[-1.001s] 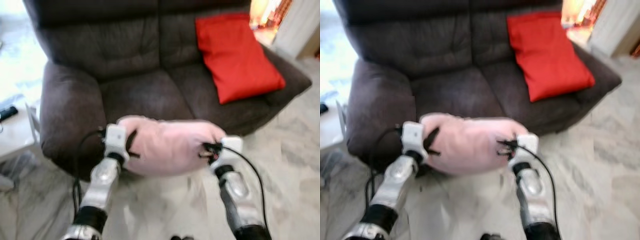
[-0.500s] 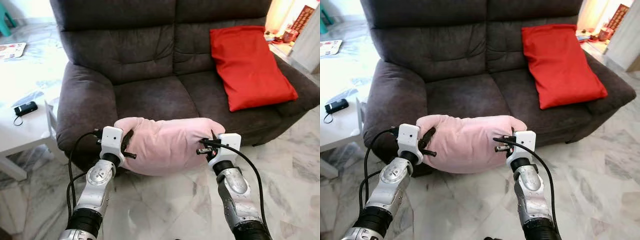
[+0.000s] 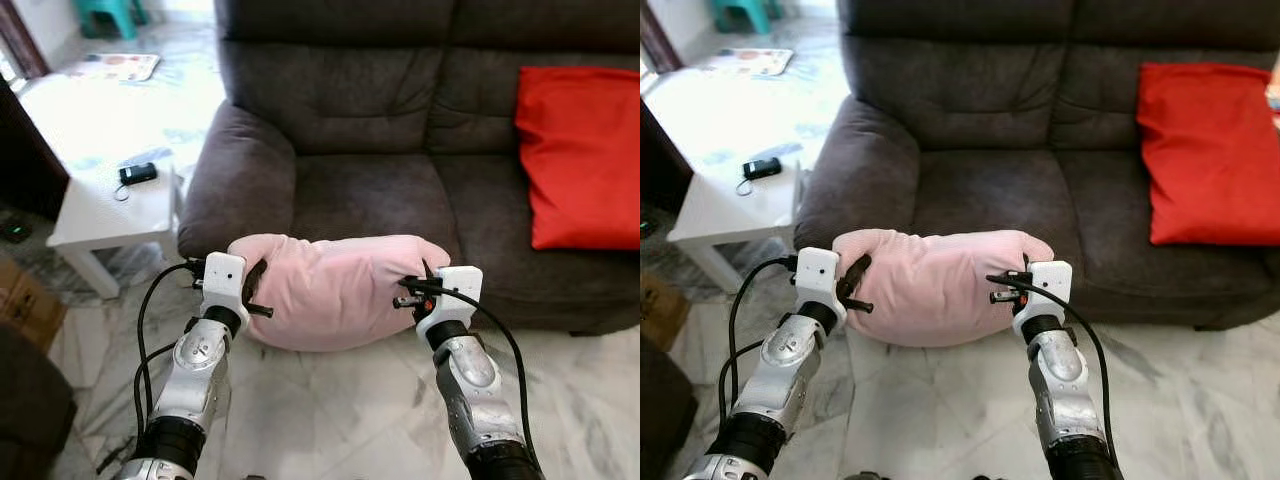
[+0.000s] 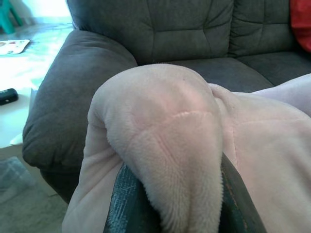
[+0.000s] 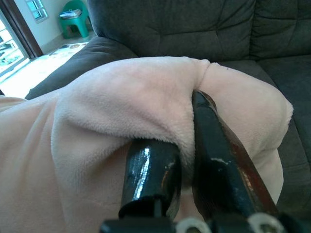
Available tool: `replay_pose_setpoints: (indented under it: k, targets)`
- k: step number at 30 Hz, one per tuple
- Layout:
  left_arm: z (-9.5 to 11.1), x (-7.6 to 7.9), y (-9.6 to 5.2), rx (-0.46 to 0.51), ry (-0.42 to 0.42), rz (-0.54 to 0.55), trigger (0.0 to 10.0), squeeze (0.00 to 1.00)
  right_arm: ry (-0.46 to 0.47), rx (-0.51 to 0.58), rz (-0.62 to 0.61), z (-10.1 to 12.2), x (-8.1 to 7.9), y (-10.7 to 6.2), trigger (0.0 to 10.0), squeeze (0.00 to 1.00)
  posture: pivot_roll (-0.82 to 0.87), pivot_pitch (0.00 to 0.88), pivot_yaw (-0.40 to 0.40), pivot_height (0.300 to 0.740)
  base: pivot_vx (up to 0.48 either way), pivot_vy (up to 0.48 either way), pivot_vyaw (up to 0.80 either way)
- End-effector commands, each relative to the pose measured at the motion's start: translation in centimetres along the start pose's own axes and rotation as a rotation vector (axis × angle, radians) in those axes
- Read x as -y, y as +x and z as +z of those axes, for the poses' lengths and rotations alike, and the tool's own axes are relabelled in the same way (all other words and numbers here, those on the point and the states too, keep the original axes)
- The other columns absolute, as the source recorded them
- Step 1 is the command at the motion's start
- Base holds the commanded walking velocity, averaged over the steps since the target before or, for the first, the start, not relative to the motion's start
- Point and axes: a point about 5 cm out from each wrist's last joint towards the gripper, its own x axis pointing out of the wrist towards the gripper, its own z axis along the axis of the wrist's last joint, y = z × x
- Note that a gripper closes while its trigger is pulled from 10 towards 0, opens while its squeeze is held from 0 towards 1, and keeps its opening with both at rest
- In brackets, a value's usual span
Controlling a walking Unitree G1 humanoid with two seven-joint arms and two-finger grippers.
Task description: Move the pillow to the sofa from floor
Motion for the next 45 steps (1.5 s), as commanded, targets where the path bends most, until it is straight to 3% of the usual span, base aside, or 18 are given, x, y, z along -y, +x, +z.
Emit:
replay_pose_setpoints:
  k: [1,18,26,45]
  targets:
    - [0.9,0.8,0.4,0.042,0.006,-0.032,10.0,0.0,-0.008,0.078,0.043,1.6,-0.8,0.7,10.0,0.0,0.05,0.089,-0.028,0.74,0.0,0.0,0.0]
    - [1.9,0.5,0.5,0.086,0.029,-0.019,10.0,0.0,-0.003,0.148,0.027,2.9,-0.5,0.8,10.0,0.0,0.05,0.103,-0.029,0.74,0.0,0.0,0.26]
    - [4.0,-0.2,0.6,0.179,0.049,0.024,10.0,0.0,-0.026,0.218,0.057,4.9,-1.0,1.4,10.0,0.0,0.05,0.107,-0.03,0.74,0.0,0.0,0.0]
    - [6.6,-0.8,0.7,0.275,0.064,0.071,10.0,0.0,-0.054,0.31,0.102,7.9,-2.1,1.8,10.0,0.0,0.05,0.106,-0.031,0.74,0.067,0.0,0.0]
